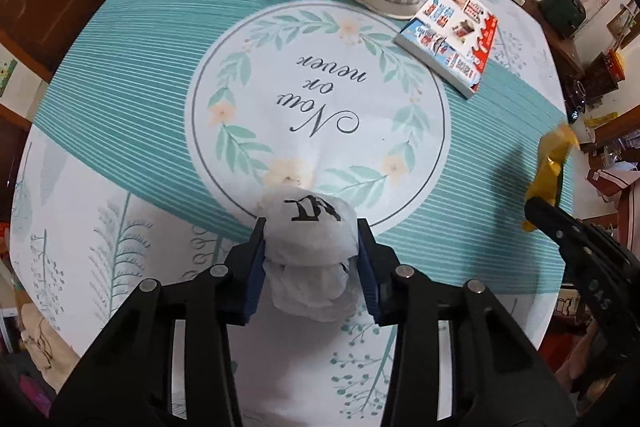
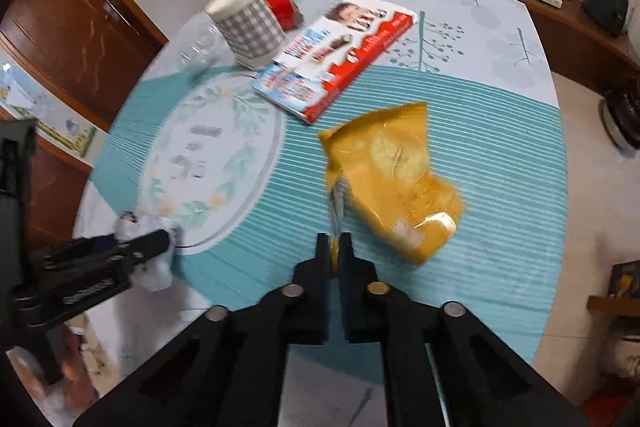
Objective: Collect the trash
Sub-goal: 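Grasp the white plastic bag with the left tool while the right tool grasps the yellow snack bag, then lift the white bag and yellow snack bag off the table toward the bin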
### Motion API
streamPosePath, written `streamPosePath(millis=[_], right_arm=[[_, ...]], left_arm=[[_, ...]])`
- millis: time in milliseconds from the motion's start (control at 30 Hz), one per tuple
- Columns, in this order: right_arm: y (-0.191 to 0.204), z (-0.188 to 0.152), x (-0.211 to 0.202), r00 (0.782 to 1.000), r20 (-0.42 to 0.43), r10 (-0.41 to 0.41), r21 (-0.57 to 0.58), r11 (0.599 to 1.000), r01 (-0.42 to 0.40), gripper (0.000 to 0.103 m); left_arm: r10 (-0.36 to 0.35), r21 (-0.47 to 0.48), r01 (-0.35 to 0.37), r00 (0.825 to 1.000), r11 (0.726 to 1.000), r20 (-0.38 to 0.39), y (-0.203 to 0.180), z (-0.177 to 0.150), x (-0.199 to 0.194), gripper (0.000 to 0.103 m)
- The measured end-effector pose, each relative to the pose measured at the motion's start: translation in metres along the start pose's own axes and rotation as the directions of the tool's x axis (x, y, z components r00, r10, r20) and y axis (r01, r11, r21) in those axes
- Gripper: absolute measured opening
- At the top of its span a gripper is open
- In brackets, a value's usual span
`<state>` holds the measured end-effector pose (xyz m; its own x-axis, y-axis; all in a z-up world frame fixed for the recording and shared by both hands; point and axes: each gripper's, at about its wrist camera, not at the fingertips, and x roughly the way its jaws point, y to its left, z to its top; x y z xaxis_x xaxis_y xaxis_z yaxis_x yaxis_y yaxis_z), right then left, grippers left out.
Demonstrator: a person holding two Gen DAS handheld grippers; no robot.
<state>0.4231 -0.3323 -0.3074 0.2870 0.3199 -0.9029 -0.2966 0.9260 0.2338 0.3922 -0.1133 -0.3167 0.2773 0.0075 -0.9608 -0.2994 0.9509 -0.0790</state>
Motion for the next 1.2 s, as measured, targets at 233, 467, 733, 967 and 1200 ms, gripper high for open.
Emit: streamPosePath(millis=[233,467,733,967,1200], right_arm=[[0.026,-0.013,-0.047,0.995,0.055,0.088,0.018,0.996,-0.089,0.002],[0.081,-0.052,-0.097,0.985,0.101,0.138,0.006,0.99,-0.139,0.002],[0.177,-0.135,-0.138,0.98,0.139,0.142,0.054,0.987,-0.151,0.002],[0.257,-0.218,-0.156,0.979,0.165,0.119,0.109,0.984,-0.138,0.002],[0.306,-0.295,-0.151,0.986,0.128,0.11,0.183,0.974,-0.133,0.002]], left_arm=[[-0.009,0.046,0.006,0.998,0.999,0.062,0.017,-0.013,-0.05,0.037],[-0.029,0.124,0.016,0.994,0.992,0.101,0.054,-0.053,-0.111,0.037],[-0.08,0.213,0.054,0.99,0.976,0.113,0.118,-0.111,-0.167,0.037],[-0.129,0.323,0.092,0.987,0.942,0.095,0.172,-0.17,-0.195,0.037],[-0.145,0.388,0.121,0.989,0.914,0.033,0.205,-0.223,-0.19,0.037]])
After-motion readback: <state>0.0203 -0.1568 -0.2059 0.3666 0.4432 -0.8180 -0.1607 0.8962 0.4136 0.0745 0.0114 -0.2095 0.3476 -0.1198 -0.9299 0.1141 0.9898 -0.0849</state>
